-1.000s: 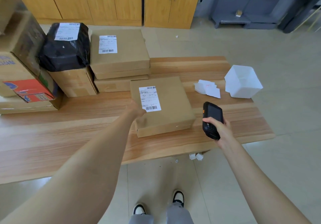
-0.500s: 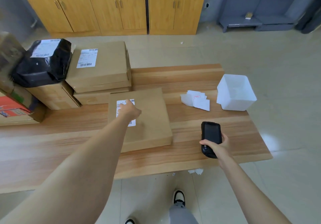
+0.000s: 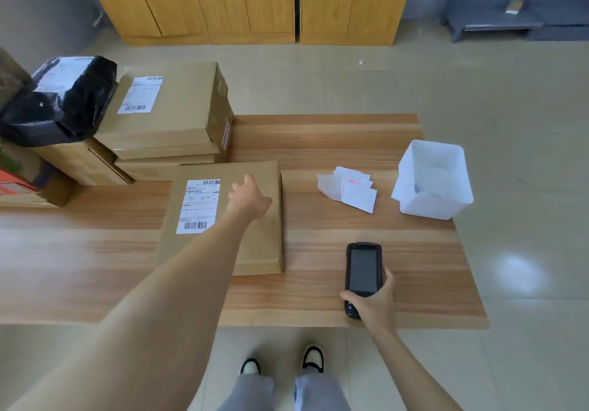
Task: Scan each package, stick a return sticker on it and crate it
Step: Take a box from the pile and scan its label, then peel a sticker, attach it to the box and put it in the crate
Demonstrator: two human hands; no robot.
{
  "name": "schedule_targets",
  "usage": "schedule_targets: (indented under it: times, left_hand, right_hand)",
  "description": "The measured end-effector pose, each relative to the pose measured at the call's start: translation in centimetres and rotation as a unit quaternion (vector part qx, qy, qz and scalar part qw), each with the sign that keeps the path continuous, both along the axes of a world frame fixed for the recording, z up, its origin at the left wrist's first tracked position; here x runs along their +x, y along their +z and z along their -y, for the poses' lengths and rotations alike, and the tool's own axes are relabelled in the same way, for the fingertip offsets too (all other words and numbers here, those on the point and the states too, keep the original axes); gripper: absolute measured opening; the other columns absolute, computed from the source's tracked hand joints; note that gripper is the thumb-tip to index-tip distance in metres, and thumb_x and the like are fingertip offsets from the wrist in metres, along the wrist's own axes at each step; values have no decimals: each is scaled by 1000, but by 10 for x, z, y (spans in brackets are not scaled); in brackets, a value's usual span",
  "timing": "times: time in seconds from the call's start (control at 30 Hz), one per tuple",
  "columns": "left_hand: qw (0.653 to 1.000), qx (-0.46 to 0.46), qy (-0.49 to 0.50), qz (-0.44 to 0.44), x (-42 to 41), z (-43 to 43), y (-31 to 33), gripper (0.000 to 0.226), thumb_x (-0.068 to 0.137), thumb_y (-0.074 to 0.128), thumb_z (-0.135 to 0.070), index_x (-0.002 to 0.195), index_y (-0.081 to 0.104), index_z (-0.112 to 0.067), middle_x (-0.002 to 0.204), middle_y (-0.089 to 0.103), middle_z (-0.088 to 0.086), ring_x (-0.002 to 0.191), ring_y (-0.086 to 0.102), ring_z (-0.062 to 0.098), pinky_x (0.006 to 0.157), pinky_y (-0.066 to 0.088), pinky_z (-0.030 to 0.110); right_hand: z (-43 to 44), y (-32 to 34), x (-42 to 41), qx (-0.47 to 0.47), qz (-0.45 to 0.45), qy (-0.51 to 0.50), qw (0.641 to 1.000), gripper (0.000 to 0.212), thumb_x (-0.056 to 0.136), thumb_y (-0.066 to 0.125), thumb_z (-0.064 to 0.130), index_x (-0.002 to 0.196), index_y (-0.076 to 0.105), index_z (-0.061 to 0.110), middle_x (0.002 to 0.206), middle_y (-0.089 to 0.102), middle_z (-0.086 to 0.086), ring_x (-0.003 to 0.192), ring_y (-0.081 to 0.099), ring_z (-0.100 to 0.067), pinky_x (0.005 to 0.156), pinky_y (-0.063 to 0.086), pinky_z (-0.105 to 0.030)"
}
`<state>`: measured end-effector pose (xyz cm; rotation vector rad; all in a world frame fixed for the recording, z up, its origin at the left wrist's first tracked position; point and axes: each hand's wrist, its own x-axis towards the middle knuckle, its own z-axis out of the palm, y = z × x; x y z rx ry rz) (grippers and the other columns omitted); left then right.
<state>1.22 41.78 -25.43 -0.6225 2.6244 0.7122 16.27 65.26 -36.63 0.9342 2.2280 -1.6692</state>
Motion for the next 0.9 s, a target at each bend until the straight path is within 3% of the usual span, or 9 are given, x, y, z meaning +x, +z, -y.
schedule_targets:
  times: [0.17, 0.43, 0.53, 0.63, 0.8, 0.9]
  left_hand:
    - [999, 10, -42, -15, -15, -20, -6, 62, 90, 54, -16, 144, 24, -7, 140, 32, 21, 130, 32, 38, 103, 33, 42]
    - [994, 8, -110, -4, -39, -42, -13, 63, 90, 55, -18, 144, 23, -5, 139, 33, 22, 129, 31, 38, 103, 34, 42]
    - [992, 14, -124, -2, -48, -45, -14, 68, 91, 54, -19, 147, 18, -6, 141, 31, 21, 132, 28, 37, 104, 33, 42]
    - [991, 23, -132, -3, -55, -48, -17, 68, 91, 55, -19, 147, 18, -9, 143, 30, 20, 134, 27, 35, 103, 34, 42]
    - [986, 29, -162, 2, -67, -51, -24, 67, 91, 56, -19, 146, 20, -8, 145, 30, 18, 136, 25, 34, 104, 33, 42]
    - [984, 34, -176, 3, -76, -53, -31, 63, 90, 56, -18, 143, 26, -5, 142, 34, 17, 133, 29, 33, 102, 34, 40]
  right_hand:
    - [3, -6, 4, 103, 14, 34, 994, 105, 59, 85, 14, 145, 24, 18, 135, 43, -6, 122, 43, -25, 95, 46, -45]
    - [-1, 2, -16, 257, 142, 80, 952, 100, 57, 80, 50, 137, 34, 10, 128, 41, -15, 120, 39, -34, 98, 37, -39]
    - [-5, 10, -33, 262, 127, 68, 954, 108, 61, 78, 57, 144, 25, 12, 136, 35, -17, 127, 32, -35, 105, 30, -43]
    - [-9, 20, -66, 237, 84, 45, 967, 100, 67, 78, 50, 145, 27, 13, 141, 33, -19, 132, 28, -35, 109, 25, -44]
    - [-8, 29, -138, 216, 54, 72, 972, 79, 71, 73, 36, 138, 38, 15, 138, 39, -11, 132, 31, -31, 107, 30, -41]
    - [-7, 27, -174, 206, 36, 94, 973, 72, 54, 66, 44, 118, 54, 12, 116, 57, -10, 119, 48, -33, 93, 44, -43]
